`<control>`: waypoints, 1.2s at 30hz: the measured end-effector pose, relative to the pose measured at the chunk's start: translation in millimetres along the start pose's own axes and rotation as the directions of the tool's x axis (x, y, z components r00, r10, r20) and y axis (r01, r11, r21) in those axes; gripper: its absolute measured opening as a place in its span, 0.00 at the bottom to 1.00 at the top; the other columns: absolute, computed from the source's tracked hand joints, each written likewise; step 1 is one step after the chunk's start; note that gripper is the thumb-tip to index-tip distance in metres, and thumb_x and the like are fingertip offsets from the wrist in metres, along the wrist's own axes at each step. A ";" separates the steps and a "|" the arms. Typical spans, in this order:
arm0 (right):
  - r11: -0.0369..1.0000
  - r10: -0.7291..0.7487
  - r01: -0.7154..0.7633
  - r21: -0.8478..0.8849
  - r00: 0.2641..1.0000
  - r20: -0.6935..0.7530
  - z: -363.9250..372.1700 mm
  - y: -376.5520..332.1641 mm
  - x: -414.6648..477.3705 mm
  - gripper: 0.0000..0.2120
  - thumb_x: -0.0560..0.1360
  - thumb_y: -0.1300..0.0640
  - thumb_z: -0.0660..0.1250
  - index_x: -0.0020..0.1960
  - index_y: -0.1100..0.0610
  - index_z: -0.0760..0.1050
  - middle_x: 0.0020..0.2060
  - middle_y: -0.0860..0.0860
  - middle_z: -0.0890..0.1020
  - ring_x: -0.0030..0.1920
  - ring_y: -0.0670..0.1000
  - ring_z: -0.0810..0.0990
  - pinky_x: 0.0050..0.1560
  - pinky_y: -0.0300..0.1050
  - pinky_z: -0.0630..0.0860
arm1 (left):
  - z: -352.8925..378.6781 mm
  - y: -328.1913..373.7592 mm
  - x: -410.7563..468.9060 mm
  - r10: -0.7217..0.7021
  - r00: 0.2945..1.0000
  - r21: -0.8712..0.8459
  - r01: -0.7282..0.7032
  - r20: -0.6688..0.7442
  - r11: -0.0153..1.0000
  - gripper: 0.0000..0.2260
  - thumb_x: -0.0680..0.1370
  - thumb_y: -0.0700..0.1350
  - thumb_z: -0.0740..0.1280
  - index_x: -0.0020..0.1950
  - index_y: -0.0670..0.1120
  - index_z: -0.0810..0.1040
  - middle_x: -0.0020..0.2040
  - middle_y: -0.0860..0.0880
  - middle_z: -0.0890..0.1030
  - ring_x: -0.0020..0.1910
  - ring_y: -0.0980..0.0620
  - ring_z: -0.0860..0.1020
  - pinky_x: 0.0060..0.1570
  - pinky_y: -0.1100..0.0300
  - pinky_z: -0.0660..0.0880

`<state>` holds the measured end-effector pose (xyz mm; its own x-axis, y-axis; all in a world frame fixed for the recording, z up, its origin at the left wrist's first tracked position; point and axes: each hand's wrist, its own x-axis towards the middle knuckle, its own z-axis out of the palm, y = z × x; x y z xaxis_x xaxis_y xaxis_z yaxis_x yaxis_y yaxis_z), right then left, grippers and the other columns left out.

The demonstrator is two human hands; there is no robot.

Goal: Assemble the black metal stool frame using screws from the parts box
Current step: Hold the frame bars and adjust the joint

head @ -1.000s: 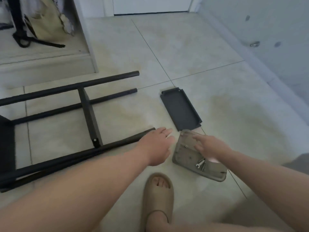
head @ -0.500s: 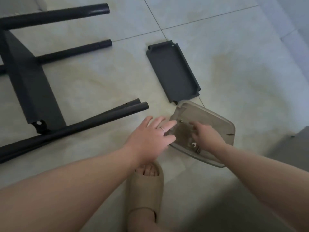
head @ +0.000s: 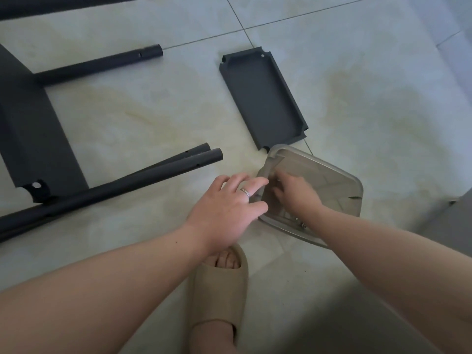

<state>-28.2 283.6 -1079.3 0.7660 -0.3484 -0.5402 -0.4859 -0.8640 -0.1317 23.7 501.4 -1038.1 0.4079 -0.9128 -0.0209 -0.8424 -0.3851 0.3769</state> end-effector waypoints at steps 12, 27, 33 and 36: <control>0.989 -0.142 0.143 0.047 0.990 -0.026 16.2 0.2 2.1 0.09 0.78 0.58 0.66 0.58 0.53 0.77 0.53 0.51 0.81 0.53 0.57 0.79 0.41 0.49 0.71 | 0.5 0.6 -0.6 -0.002 1.000 -0.006 0.002 -0.003 1.000 0.05 0.80 0.43 0.65 0.51 0.53 0.78 0.76 0.48 0.67 0.69 0.40 0.68 0.60 0.47 0.65; 0.833 -0.030 0.221 0.507 0.934 -0.357 -61.9 -53.2 -67.8 0.11 0.79 0.60 0.68 0.58 0.49 0.75 0.37 0.45 0.80 0.37 0.41 0.78 0.38 0.27 0.71 | -77.2 -44.0 -37.4 -0.141 0.990 0.054 0.142 -0.023 0.988 0.16 0.82 0.52 0.59 0.69 0.52 0.72 0.75 0.50 0.67 0.72 0.46 0.63 0.66 0.48 0.63; 0.561 -0.075 0.267 0.783 0.959 -0.273 -60.5 -154.0 -78.4 0.07 0.78 0.65 0.70 0.44 0.57 0.75 0.36 0.52 0.86 0.36 0.51 0.85 0.37 0.40 0.79 | -126.3 -105.3 -112.3 -0.438 0.875 -0.037 0.440 -0.208 0.897 0.15 0.80 0.50 0.65 0.67 0.49 0.75 0.69 0.47 0.74 0.66 0.42 0.70 0.62 0.46 0.69; 0.500 -0.118 0.245 0.831 0.970 -0.215 -49.0 -199.5 -77.0 0.09 0.77 0.66 0.71 0.42 0.60 0.73 0.34 0.55 0.85 0.35 0.54 0.85 0.37 0.43 0.82 | -129.1 -130.7 -148.8 -0.605 0.731 -0.214 0.567 -0.315 0.796 0.14 0.80 0.48 0.66 0.65 0.47 0.76 0.65 0.46 0.75 0.63 0.42 0.72 0.60 0.45 0.71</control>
<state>30.3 465.0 -970.7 0.8905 -0.3135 -0.3298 -0.4050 -0.2155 -0.8886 118.6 705.1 -964.7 0.9190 -0.3913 0.0481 -0.3638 -0.7946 0.4861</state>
